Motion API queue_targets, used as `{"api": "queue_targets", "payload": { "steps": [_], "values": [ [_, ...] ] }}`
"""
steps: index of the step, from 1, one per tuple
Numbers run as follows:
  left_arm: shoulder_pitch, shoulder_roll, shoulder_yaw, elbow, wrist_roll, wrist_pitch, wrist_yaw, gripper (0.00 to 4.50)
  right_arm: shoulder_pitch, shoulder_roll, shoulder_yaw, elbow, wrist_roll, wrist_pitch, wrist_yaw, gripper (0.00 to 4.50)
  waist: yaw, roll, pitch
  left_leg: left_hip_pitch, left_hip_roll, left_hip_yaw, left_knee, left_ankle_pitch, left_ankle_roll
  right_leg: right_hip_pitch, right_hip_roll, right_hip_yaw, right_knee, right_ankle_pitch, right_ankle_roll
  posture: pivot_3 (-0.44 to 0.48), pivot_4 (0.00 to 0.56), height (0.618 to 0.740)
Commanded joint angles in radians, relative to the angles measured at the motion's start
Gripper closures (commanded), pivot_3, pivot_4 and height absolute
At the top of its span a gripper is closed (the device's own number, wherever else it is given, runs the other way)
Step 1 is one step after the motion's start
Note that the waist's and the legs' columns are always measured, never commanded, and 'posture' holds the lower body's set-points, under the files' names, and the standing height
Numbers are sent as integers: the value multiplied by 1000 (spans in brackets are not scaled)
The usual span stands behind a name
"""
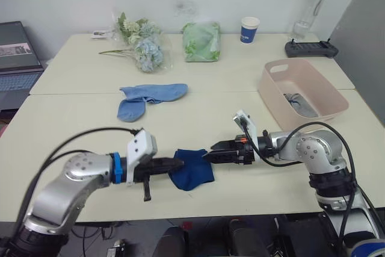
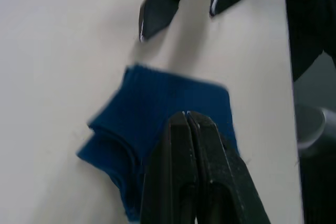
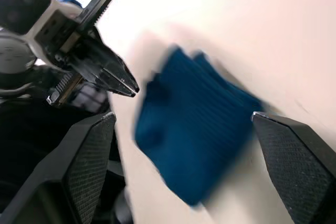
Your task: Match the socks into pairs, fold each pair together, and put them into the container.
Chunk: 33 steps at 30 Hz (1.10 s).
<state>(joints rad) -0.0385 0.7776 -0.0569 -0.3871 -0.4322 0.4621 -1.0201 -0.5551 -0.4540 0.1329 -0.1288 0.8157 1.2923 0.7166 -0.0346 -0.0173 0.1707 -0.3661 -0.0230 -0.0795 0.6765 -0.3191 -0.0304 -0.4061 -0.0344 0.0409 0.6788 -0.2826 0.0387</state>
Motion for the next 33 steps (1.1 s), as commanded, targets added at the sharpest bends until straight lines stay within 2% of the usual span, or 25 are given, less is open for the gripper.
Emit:
{"api": "queue_targets", "payload": {
  "steps": [1, 4, 9, 24, 31, 33],
  "values": [
    [-8, -77, -28, 80, 75, -121, 58, 4500, 7, -8, 25, -23, -22, -20, 9, 47, 0, 0, 0, 0, 0, 0, 0, 0, 0, 0, 0, 0, 0, 0, 0, 0, 150, 740],
    [-2, -110, -50, 131, 108, -138, 74, 4500, 22, -9, 33, -15, -37, -15, 4, 47, 2, 0, 0, -1, 1, -2, 0, 0, 0, 0, 0, 0, 0, 0, 0, 0, 150, 740],
    [48, -64, -87, 197, 192, -197, 57, 4500, 31, -3, 53, -16, -43, 10, 12, 47, 2, 0, -1, 0, 0, -1, 0, 0, 0, 1, -1, 0, 0, 0, 0, 0, 150, 740],
    [76, -63, -39, 173, 153, -217, 59, 4500, -31, 297, 29, 218, -50, 121, -65, 47, -11, 1, -6, 2, 1, -2, -1, 0, 0, 1, 0, 1, 0, 0, 0, 0, 150, 740],
    [77, -71, -9, 130, 106, -202, 55, 4500, -52, 326, 50, 264, -79, 88, -54, 47, -17, 1, -6, 2, 1, -3, -2, 0, 0, 1, 0, 1, 0, 0, 0, 0, 150, 740],
    [73, -76, -1, 125, 99, -198, 60, 4500, -55, 328, 54, 273, -91, 73, -55, 438, -18, 1, -6, 2, 1, -3, -2, 0, 0, 1, 0, 1, 0, 0, 0, 0, 150, 740]
  ]
}}
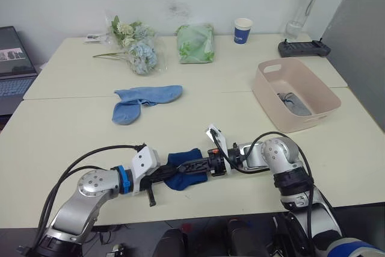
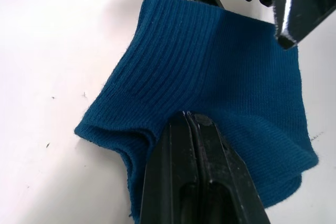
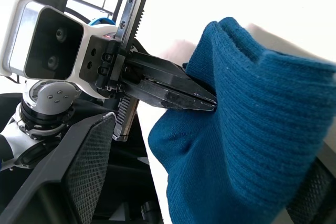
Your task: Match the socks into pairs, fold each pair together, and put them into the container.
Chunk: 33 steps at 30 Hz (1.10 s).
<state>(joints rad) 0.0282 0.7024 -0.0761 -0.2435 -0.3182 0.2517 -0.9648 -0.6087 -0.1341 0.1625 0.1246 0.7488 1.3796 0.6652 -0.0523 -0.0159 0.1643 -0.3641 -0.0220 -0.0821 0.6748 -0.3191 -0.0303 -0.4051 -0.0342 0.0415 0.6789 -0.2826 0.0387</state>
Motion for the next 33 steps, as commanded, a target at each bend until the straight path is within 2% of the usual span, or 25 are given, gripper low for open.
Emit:
{"api": "queue_targets", "payload": {
  "steps": [1, 9, 12, 14, 17, 21, 24, 27, 29, 33],
  "values": [
    [1, -3, 22, -29, -27, 22, 4, 4500, -2, 9, 24, 20, -28, -18, -5, 615, -1, 0, 0, 0, 0, 0, 0, 0, 0, 0, 0, 0, 0, 0, 0, 0, 150, 740],
    [-19, 25, 31, -86, -58, 56, -27, 4500, -1, 6, -20, 11, -26, -9, -8, 3490, -1, 0, 0, -1, 0, 0, 0, 0, 0, 0, 0, 0, 0, 0, 0, 0, 150, 740],
    [-53, 42, 78, -129, -126, 120, -30, 4500, -5, -17, -72, -36, 5, 27, -13, 4440, 2, 0, 0, -1, 0, -1, 0, 0, 0, 0, 0, 0, 0, 0, 0, 0, 150, 740],
    [-66, 60, 112, -155, -165, 162, -34, 4500, -10, -39, -102, -72, 21, 47, -13, 4486, 8, 0, 0, -1, -1, -1, 0, 0, 0, 0, -1, -1, 0, 0, 0, 0, 150, 740],
    [-95, 83, 166, -185, -231, 228, -30, 3887, -46, -71, -184, -113, 50, 87, -25, 4500, 11, 1, 1, -2, -1, -1, 1, 0, 0, 0, -1, -1, -1, 0, 0, 0, 150, 740],
    [-177, 90, 203, -215, -312, 325, 2, 2623, -119, -117, -306, -138, 73, 94, -51, 4500, 12, 1, 2, -2, -1, 0, 1, 0, 0, -1, -1, -1, -1, 0, 0, 0, 150, 740],
    [-322, 32, 193, -217, -359, 384, 84, 1691, -205, -225, -358, -168, 43, -2, -38, 4500, 21, 2, 4, -3, -1, 0, 1, 0, 0, -1, 0, -3, -1, 0, 0, 0, 150, 740],
    [-496, -91, 154, -204, -377, 411, 200, 712, -284, -377, -314, -170, -58, -182, 11, 4500, 27, 1, 4, -3, -3, 1, 2, 0, 0, 0, 0, -3, -2, 0, 0, 0, 150, 740],
    [-593, -152, 116, -183, -355, 415, 234, 71, -341, -466, -264, -116, -146, -315, 54, 4500, 26, -1, 5, -6, -4, 1, 4, 0, 0, -1, -1, -3, -2, 0, 1, 0, 150, 740],
    [-715, -225, 57, -120, -294, 387, 262, 22, -436, -575, -149, 60, -353, -628, 131, 4500, 13, -2, 6, -4, -2, 4, 2, 0, 0, -1, -1, -1, -4, 0, 1, 0, 150, 740]
  ]
}}
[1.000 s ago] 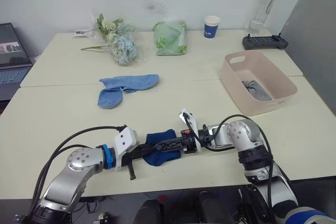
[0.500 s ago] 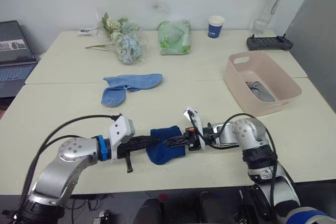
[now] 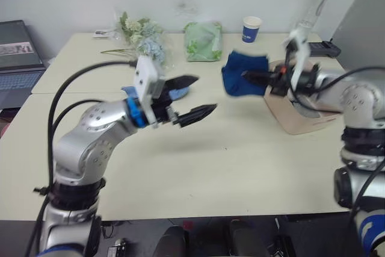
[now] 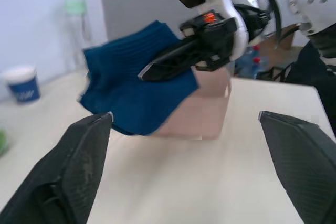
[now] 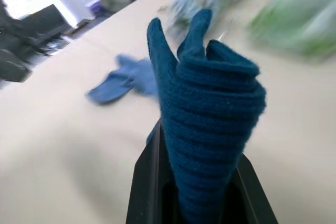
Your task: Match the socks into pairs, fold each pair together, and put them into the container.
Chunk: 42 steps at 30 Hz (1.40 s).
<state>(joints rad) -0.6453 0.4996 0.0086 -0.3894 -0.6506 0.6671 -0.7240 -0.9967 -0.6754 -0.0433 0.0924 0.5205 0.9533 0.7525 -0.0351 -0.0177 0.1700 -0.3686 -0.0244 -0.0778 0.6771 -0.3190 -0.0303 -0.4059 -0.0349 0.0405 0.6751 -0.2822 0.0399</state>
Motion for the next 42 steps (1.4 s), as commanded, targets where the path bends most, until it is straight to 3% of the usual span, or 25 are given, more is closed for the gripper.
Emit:
{"api": "queue_targets", "payload": {
  "steps": [1, 8, 14, 20, 31, 40, 42],
  "values": [
    [-66, -47, -44, 55, 69, -52, 39, 22, -75, -56, 106, 154, -215, -329, 44, 4500, -8, 0, 0, 1, 0, 1, 0, 0, 0, 0, 0, 1, 0, 0, 0, 0, 150, 740],
    [-173, -176, -79, 151, 142, -87, 125, 22, -175, -129, 346, 569, -643, -1003, 54, 4500, -13, -1, 1, 1, 1, 3, 0, 2, -4, -1, 0, 2, 1, 0, 0, 0, 150, 740],
    [-159, -216, -88, 135, 159, -83, 151, 22, -250, -140, 430, 850, -843, -1245, -14, 4500, -11, -2, 2, 0, 1, 3, 0, 2, -4, -2, 0, 3, 0, 0, 0, 0, 150, 740],
    [-116, -219, -96, 87, 154, -62, 152, 22, -287, -157, 470, 984, -972, -1343, -74, 4500, -10, -1, 2, 0, 1, 3, 0, 3, -5, -2, -1, 3, 0, 0, 0, 0, 150, 740],
    [-99, -195, -121, 84, 173, -72, 120, 22, -266, -179, 532, 1024, -1077, -1422, 127, 4500, -10, -1, 2, 0, 1, 3, 1, 3, -5, -2, -1, 3, 2, 0, 0, 0, 150, 740],
    [-90, -188, -117, 88, 182, -79, 117, 0, -303, -198, 479, 1007, -1027, -1416, 291, 1288, -9, -1, 2, 0, 0, 3, 1, 3, -5, -2, -1, 3, 2, 0, 0, 0, 150, 740],
    [-87, -187, -116, 87, 184, -80, 115, 0, -360, -222, 458, 999, -1003, -1387, 402, 609, -7, 0, 3, 0, 0, 3, 1, 3, -5, -2, -1, 3, 2, 0, 0, 0, 150, 740]
  ]
}}
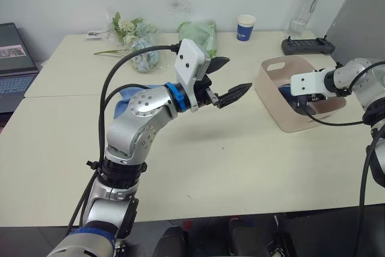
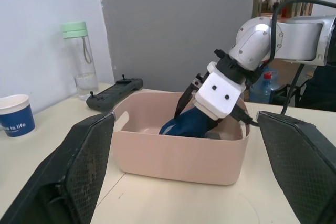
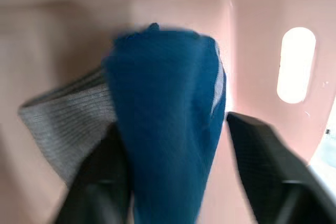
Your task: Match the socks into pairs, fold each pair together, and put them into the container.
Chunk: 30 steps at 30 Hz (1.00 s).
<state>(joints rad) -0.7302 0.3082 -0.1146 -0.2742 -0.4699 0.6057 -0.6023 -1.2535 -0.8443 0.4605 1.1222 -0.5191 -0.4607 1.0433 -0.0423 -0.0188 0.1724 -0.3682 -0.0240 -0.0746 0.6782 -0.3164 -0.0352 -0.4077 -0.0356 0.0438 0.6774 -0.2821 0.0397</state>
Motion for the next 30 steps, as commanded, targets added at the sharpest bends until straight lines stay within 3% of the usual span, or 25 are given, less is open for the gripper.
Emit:
{"api": "queue_targets", "payload": {
  "steps": [1, 2, 4, 8, 13, 22, 30],
  "values": [
    [0, 4, 5, -27, 5, -21, -9, 0, -134, -62, -58, -37, 53, 71, 190, 257, 1, 4, 3, 0, 0, 0, 0, 0, 0, 0, 0, 0, 0, 0, 0, 0, 150, 740],
    [1, 3, 4, -26, 6, -23, -10, 0, -153, -67, -65, -42, 64, 104, 242, 27, 1, 6, 4, 0, -1, 1, 0, 0, 0, 0, 0, 1, 0, 0, 0, 0, 150, 740],
    [0, -1, 3, -24, 8, -26, -10, 0, -179, -84, -49, -55, 37, 96, 257, 27, 3, 6, 4, 0, 0, 0, 0, 0, 0, 0, 0, 0, 0, 0, 0, 0, 150, 740],
    [-6, -4, -2, -11, 18, -35, -14, 0, -205, -34, -92, -45, 63, 135, 159, 27, 2, 5, 4, 1, 0, 0, 0, 0, 0, 1, 0, 0, 0, 0, 0, 0, 150, 740],
    [-14, -8, -6, -4, 24, -40, -23, 0, -153, 5, -109, -16, 82, 132, 128, 1249, 9, 5, 4, 2, 0, 0, 0, 0, 0, 1, 0, 0, 1, 0, 0, 0, 150, 740],
    [-7, -1, -2, -18, 20, -30, -23, 0, -114, 36, -93, 17, 72, 145, 141, 4375, 13, 5, 4, 0, -1, 0, 0, 0, 0, 0, -1, 0, 1, 0, 0, 0, 150, 740],
    [-13, -3, -8, -11, 24, -31, -24, 0, -65, 79, -38, 80, 0, 135, 22, 4447, 11, 5, 4, 1, 0, 0, 1, 0, 0, 0, -1, 0, 2, 0, 0, 0, 150, 740]
  ]
}}
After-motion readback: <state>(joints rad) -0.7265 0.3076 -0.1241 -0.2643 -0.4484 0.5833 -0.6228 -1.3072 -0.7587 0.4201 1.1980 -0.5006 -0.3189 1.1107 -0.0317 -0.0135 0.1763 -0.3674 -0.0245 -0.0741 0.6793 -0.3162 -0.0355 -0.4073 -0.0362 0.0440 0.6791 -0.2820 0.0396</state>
